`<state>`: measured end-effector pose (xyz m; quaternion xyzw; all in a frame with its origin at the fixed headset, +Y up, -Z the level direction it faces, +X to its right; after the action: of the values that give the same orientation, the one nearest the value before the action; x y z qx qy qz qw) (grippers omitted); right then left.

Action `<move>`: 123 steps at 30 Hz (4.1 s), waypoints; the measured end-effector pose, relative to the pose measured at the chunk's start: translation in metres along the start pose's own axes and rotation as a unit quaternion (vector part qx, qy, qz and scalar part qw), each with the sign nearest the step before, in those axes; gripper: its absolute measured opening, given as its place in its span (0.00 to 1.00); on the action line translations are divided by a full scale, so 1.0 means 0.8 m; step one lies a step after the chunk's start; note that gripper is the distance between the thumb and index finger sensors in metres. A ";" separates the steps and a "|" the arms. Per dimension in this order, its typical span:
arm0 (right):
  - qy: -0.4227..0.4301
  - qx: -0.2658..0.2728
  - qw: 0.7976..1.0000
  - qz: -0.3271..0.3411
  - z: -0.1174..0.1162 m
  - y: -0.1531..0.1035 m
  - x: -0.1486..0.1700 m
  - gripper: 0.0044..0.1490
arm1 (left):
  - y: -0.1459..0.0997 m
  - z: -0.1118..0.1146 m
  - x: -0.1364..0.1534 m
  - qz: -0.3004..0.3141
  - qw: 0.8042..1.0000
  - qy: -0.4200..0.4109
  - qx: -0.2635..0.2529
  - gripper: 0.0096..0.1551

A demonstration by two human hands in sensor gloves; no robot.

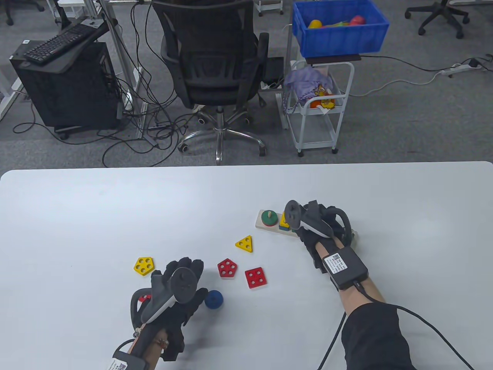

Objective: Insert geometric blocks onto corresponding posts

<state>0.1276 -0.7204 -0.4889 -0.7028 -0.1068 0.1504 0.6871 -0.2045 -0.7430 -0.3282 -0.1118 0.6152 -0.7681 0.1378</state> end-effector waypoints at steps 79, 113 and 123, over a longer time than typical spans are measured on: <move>0.318 0.271 0.899 0.133 0.008 -0.263 0.054 0.50 | 0.019 0.042 -0.214 0.185 0.889 -0.359 0.217 0.47; 0.019 -0.116 0.992 -0.046 -0.024 -0.009 0.066 0.47 | -0.025 -0.032 0.055 -0.048 0.992 0.105 -0.051 0.43; 0.016 -0.114 0.992 -0.046 -0.037 -0.015 0.064 0.48 | -0.024 -0.028 0.054 -0.044 0.994 0.096 -0.042 0.43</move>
<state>0.1867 -0.7294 -0.4796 -0.7729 -0.1446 0.0947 0.6105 -0.2539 -0.7335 -0.3140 -0.0707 0.6518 -0.7541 0.0393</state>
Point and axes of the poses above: the tracker on the back of each hand, its own x axis roughly to the little-finger side, its own y axis roughly from the wrist to the fingertips, z = x × y, the point moved 2 cm from there along y, roughly from the wrist to the fingertips, and after that the axes turned 14 degrees about -y, right-handed, at the moved point
